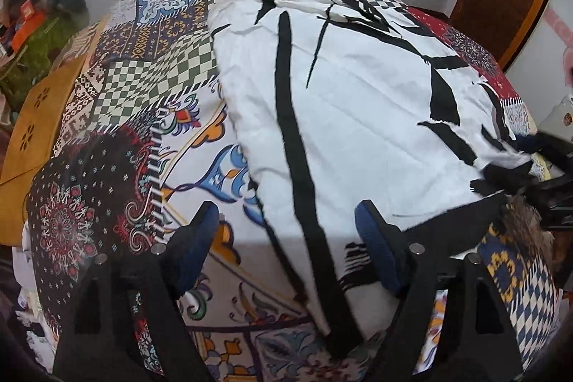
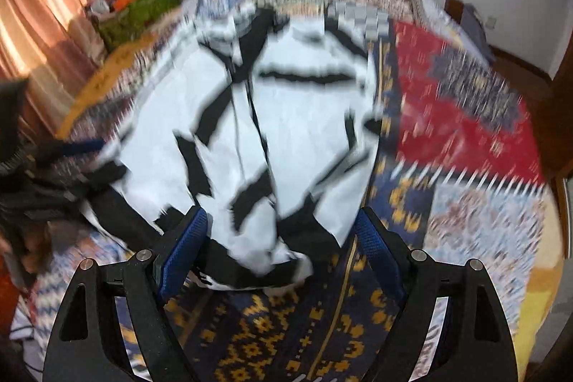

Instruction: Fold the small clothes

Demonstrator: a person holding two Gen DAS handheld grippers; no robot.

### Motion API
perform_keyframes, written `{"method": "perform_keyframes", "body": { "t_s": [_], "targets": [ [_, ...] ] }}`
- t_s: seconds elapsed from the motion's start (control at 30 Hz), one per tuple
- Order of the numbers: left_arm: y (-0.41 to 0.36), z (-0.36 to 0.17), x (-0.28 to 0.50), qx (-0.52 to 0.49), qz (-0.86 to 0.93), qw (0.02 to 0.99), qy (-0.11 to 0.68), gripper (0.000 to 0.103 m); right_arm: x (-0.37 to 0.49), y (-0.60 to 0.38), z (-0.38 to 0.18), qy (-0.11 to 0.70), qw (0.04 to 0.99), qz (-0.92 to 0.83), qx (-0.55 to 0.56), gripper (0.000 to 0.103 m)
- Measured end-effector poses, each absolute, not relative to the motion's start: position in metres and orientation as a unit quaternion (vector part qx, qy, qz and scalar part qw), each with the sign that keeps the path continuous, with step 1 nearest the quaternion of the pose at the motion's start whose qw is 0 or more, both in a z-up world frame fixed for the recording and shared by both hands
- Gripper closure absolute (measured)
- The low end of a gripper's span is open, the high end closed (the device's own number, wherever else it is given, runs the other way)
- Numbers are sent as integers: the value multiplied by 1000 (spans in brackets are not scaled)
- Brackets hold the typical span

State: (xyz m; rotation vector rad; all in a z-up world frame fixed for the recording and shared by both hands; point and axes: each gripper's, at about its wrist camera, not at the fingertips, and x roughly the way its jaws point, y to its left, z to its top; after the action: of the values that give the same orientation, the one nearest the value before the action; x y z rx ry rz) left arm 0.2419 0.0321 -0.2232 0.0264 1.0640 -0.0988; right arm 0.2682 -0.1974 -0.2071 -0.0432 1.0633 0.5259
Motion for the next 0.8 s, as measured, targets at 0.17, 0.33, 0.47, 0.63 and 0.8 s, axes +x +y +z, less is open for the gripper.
{"method": "perform_keyframes", "body": {
  "t_s": [0.17,0.33,0.47,0.63,0.8],
  "targets": [
    [42,-222,233,8,-50,862,504,23,268,-214,-213,517,818,252,14,21],
    [52,-210,230,7,-35,869,494,23,264,-214,-196,500,829,249,-16,21],
    [68,-192,236,-6,-16,881,474,23,271,-213,-173,468,847,251,-12,21],
    [84,-173,263,-13,12,891,453,23,293,-203,-146,430,862,269,6,21],
    [88,-173,299,-25,16,890,454,23,325,-180,-149,438,850,292,11,28]
  ]
}}
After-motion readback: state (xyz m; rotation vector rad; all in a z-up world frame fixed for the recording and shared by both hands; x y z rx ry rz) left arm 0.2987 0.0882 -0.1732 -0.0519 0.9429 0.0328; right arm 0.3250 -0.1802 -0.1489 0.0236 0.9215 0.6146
